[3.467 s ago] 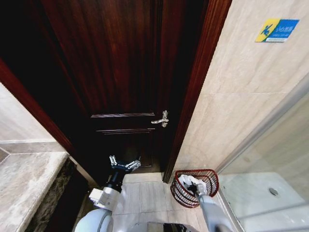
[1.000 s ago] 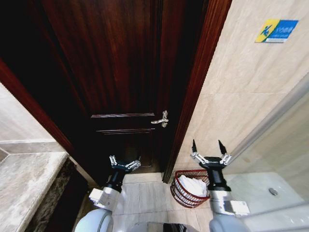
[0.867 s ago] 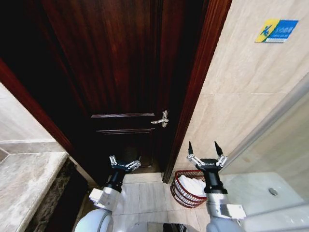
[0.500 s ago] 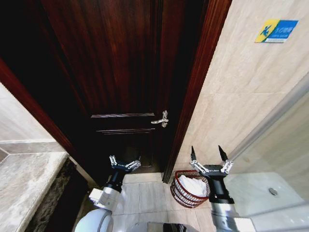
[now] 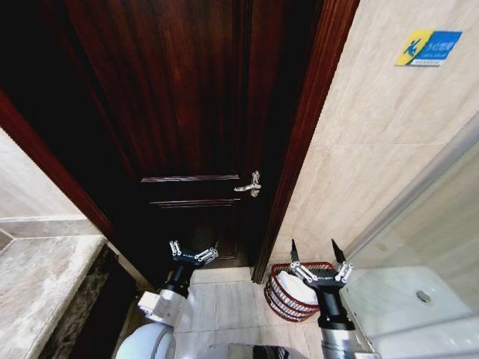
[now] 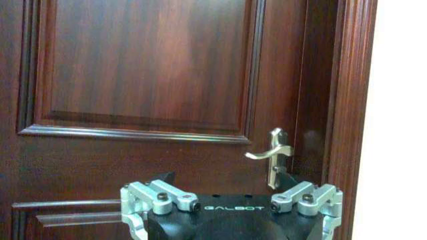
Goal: Discard the used towel into the hamper.
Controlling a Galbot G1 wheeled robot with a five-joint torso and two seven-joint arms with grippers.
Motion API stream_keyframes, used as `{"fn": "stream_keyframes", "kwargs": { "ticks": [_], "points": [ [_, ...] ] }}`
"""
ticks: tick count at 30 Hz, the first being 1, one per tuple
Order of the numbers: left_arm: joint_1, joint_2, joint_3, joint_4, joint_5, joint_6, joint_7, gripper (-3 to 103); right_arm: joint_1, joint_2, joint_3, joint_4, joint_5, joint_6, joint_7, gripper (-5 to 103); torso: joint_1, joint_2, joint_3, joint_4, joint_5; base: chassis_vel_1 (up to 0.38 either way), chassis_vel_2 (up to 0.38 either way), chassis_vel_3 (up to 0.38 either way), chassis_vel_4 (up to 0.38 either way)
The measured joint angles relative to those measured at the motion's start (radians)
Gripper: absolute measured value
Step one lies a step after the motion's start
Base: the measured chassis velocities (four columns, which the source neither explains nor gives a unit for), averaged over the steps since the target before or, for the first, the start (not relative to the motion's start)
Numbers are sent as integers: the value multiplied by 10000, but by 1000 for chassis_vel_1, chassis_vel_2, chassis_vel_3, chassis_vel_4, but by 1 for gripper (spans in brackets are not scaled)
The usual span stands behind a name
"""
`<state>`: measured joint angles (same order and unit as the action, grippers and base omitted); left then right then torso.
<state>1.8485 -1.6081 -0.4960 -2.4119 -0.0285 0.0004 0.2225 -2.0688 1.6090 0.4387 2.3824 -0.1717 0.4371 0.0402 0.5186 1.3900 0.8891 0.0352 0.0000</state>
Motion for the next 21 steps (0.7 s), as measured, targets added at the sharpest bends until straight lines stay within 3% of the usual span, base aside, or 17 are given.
{"fn": "stream_keyframes", "kwargs": {
  "ticks": [21],
  "points": [
    [0, 0, 0, 0, 0, 0, 0, 100, -101, -8, 16, -75, 0, 240, 44, 100, 0, 0, 0, 0, 0, 0, 0, 0, 0]
  ]
}}
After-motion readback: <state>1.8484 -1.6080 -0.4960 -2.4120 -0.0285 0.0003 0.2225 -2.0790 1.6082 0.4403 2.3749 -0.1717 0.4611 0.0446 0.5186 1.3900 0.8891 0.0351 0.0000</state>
